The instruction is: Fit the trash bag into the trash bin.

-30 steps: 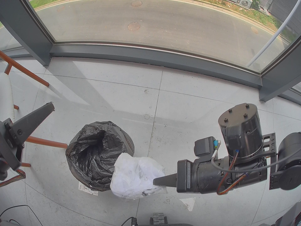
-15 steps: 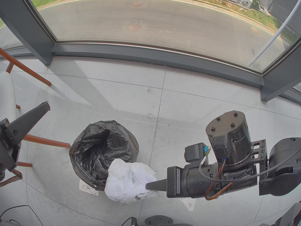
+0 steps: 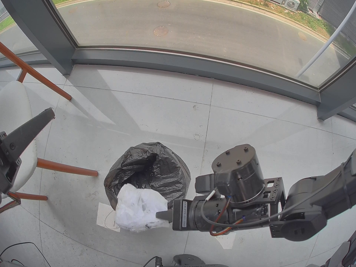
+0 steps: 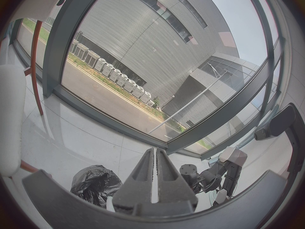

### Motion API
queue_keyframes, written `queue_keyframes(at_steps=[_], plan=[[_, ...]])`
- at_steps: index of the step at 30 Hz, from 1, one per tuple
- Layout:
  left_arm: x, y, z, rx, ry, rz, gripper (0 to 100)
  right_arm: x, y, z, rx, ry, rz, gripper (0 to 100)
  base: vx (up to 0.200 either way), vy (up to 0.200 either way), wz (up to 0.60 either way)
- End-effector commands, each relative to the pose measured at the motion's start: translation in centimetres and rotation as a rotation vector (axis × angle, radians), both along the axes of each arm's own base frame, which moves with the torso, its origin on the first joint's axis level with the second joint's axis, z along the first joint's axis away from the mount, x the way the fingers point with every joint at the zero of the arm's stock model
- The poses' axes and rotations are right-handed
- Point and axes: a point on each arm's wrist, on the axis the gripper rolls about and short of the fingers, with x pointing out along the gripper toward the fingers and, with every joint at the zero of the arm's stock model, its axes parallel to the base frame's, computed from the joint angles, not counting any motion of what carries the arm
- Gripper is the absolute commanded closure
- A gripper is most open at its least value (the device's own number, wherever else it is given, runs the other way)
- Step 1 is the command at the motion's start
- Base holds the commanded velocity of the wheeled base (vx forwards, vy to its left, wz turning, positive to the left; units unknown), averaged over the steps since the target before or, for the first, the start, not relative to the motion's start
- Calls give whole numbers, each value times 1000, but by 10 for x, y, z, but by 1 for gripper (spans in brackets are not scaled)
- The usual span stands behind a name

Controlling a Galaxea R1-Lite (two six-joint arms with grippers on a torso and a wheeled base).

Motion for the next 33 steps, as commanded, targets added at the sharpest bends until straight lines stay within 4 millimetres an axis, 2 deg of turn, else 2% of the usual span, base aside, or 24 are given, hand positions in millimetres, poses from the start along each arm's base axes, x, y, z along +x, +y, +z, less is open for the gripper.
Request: queue_keyframes(at_steps=[1,8,19,20,26,30,31,33], plan=[[0,0,8,-14,-18,0,100,20,2,-17,-30,2,-51,100,0,0,0],[-1,0,11,-22,-33,-19,100,40,-9,-10,-10,-14,-114,100,0,0,0],[-1,0,12,-26,-39,-23,100,39,-2,-22,-35,2,-96,100,0,0,0],[-1,0,13,-28,-42,-21,100,39,-1,-23,-35,2,-96,0,0,0,0],[-2,1,13,-27,-41,-21,100,46,0,-18,11,-50,-137,0,0,0,0],[-1,0,10,-21,-32,-18,100,45,-16,12,78,-132,-237,0,0,0,0],[0,0,10,-21,-31,-17,100,37,-33,29,109,-152,-250,0,0,0,0],[-1,0,10,-21,-32,-18,100,27,-49,46,143,-175,-258,0,0,0,0]])
